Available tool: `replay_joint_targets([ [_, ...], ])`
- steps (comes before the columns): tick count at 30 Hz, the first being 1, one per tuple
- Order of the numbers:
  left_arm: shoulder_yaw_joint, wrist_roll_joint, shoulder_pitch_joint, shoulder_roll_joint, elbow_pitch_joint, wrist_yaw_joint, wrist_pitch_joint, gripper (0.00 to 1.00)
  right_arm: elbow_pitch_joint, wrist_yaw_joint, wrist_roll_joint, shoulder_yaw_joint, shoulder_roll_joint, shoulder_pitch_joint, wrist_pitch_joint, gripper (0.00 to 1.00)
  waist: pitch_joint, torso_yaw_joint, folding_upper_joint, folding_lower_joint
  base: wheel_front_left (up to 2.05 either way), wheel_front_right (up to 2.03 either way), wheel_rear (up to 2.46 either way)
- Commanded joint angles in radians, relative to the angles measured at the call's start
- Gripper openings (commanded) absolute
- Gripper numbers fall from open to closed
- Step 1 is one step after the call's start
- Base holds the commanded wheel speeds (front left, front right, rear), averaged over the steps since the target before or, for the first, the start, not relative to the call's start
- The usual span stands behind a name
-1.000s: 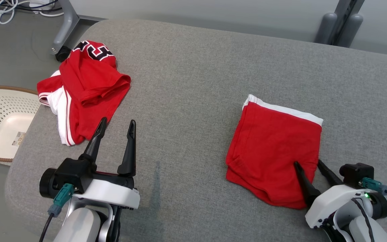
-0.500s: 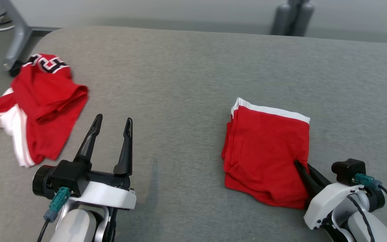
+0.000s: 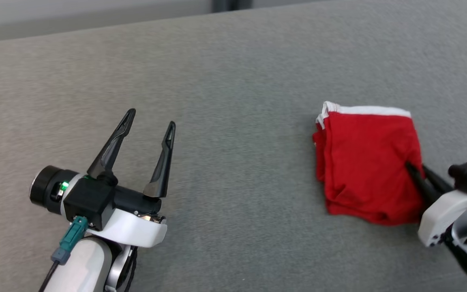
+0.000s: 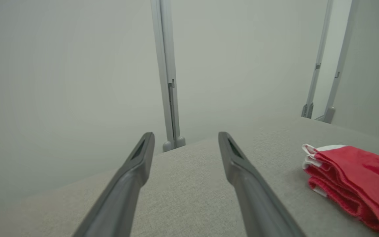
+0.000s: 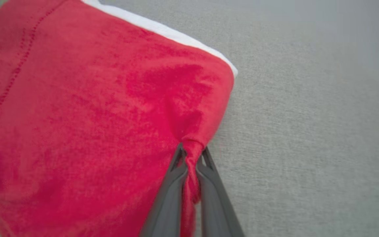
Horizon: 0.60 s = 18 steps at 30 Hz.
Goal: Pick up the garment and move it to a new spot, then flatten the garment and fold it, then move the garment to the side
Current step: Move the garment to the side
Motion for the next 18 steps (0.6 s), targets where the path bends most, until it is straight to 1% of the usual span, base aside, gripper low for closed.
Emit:
replay_joint_targets([
  [1, -0.003, 0.011, -0.025, 0.015, -0.024, -0.006, 0.014, 1.0, 0.011, 0.0, 0.004, -0.008, -0.015, -0.041, -0.019, 0.0, 0.079, -0.1, 0.0, 0.0, 0.0, 0.0, 0.0],
  [4, -0.01, 0.028, -0.049, 0.036, -0.068, -0.014, 0.046, 1.0, 0.045, 0.0, 0.004, -0.019, -0.047, -0.109, -0.042, 0.0, 0.123, -0.136, 0.0, 0.0, 0.0, 0.0, 0.0],
  [7, -0.021, 0.041, -0.077, 0.051, -0.111, -0.024, 0.077, 1.0, 0.098, 0.0, -0.004, -0.025, -0.084, -0.19, -0.056, 0.0, 0.167, -0.153, 0.0, 0.0, 0.0, 0.0, 0.0],
  [8, -0.021, 0.041, -0.077, 0.051, -0.111, -0.024, 0.077, 1.0, 0.098, 0.0, -0.004, -0.025, -0.084, -0.19, -0.056, 0.0, 0.167, -0.153, 0.0, 0.0, 0.0, 0.0, 0.0],
  [9, -0.027, 0.048, -0.095, 0.06, -0.132, -0.031, 0.093, 1.0, 0.134, 0.0, -0.012, -0.024, -0.107, -0.248, -0.069, 0.0, 0.194, -0.154, 0.0, 0.0, 0.0, 0.0, 0.0],
  [14, -0.04, 0.063, -0.132, 0.074, -0.174, -0.044, 0.12, 1.0, 0.254, 0.0, -0.009, -0.062, -0.171, -0.362, -0.09, 0.0, 0.257, -0.139, 0.0, 0.0, 0.0, 0.0, 0.0],
  [18, -0.045, 0.071, -0.147, 0.083, -0.195, -0.047, 0.129, 1.0, 0.327, 0.0, -0.006, -0.106, -0.2, -0.434, -0.115, 0.0, 0.295, -0.126, 0.0, 0.0, 0.0, 0.0, 0.0],
])
